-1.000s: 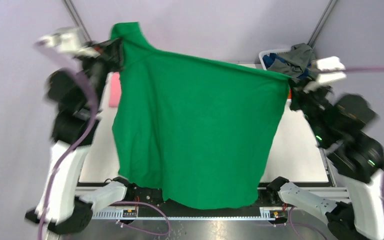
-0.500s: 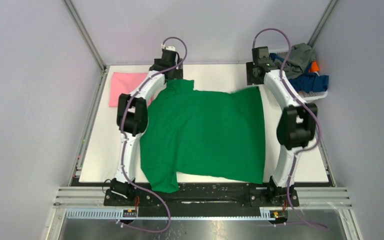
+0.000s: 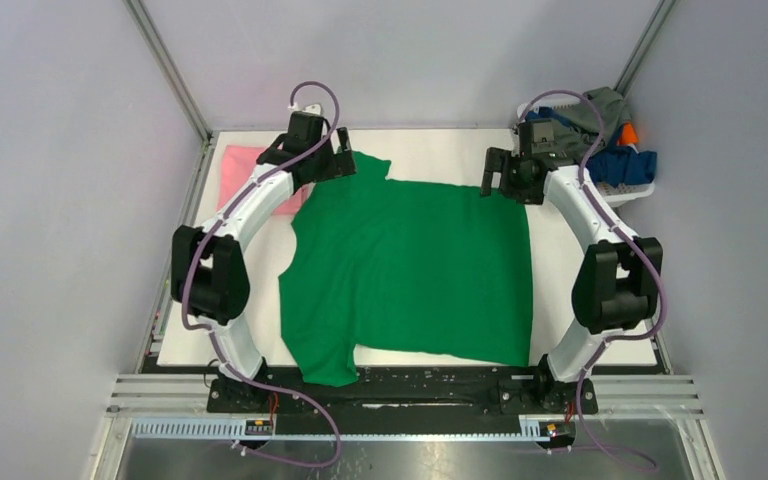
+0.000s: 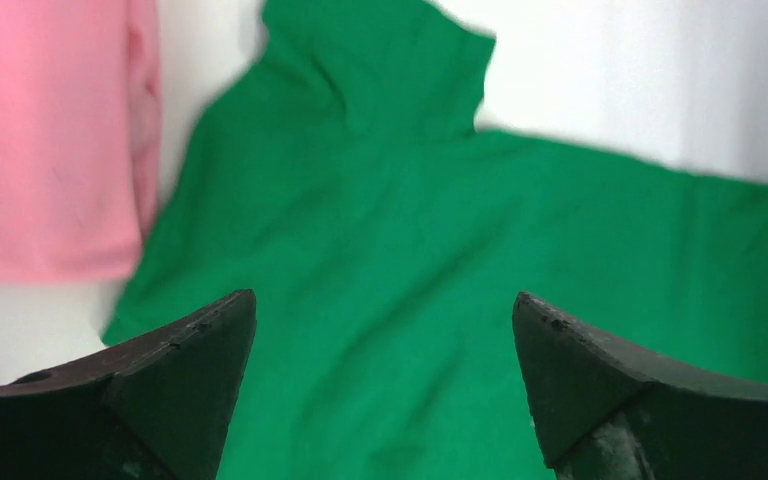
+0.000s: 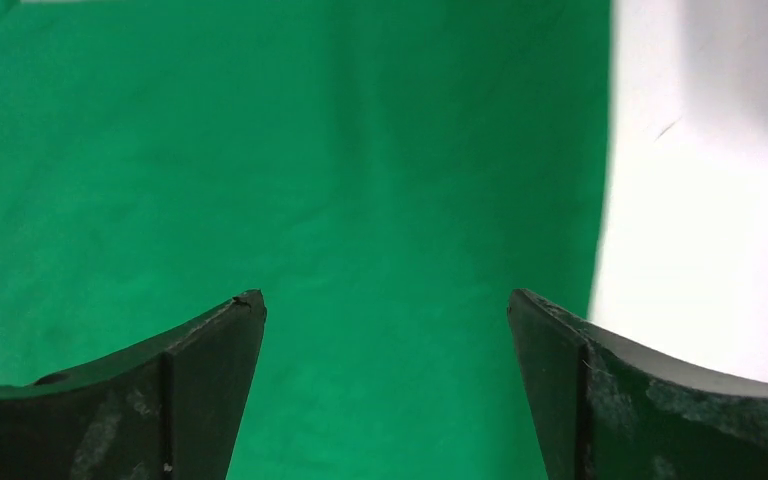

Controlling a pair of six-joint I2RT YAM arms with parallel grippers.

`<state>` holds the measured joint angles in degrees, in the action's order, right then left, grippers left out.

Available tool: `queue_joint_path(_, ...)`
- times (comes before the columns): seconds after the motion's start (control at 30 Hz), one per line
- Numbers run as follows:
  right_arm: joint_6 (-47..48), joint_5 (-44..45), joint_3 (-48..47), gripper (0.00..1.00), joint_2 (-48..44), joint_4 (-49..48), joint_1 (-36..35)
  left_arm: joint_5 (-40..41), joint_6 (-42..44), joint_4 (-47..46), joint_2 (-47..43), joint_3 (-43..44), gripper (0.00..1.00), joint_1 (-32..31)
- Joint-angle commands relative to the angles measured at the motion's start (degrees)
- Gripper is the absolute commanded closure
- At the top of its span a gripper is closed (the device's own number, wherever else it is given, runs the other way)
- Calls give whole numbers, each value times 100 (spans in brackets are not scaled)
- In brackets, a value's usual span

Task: Fold and stack the t-shirts
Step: Flatten out the tshirt

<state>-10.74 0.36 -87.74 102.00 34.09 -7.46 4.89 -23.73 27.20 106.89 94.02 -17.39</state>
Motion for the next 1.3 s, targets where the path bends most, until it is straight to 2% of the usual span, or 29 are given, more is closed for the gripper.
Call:
queue_joint_path(0.0, -1005, -1280, 1013, 0, -481, -77, -142, -976, -689, -175, -408, -1247, 1, -34)
queue_joint_path(0.17, -1203, -1373, 1698, 0, -279, -197, -334, -1248, -945, -254, -185, -1698, 1, -37)
queue_joint_path(0.37, -1135, -1089, 1094, 1, 727, -19, -210, -1318, -1274, -33, 798, -1121, 1, 44)
queue_joint_path(0.5, -1215, -1088, 111, 1, 1338, 158, -114, -1463, -1480, 190, 1511, -460, 1, 288)
queue_joint_path(0.9, -1091, -1353, -3941, 0, 3984, 2344, 211, -2196, -1603, 783, 3051, 2099, 1, 688)
queue_joint_path(1.13, -993, -806, -4593, 1, 4391, 2341, 218, -2487, -1663, 621, 2935, 1877, 1, 781)
queue_joint_path(1.27, -1148, -857, -5156, 1, 4675, 2152, 257, -2568, -1738, 490, 2926, 1814, 1, 810)
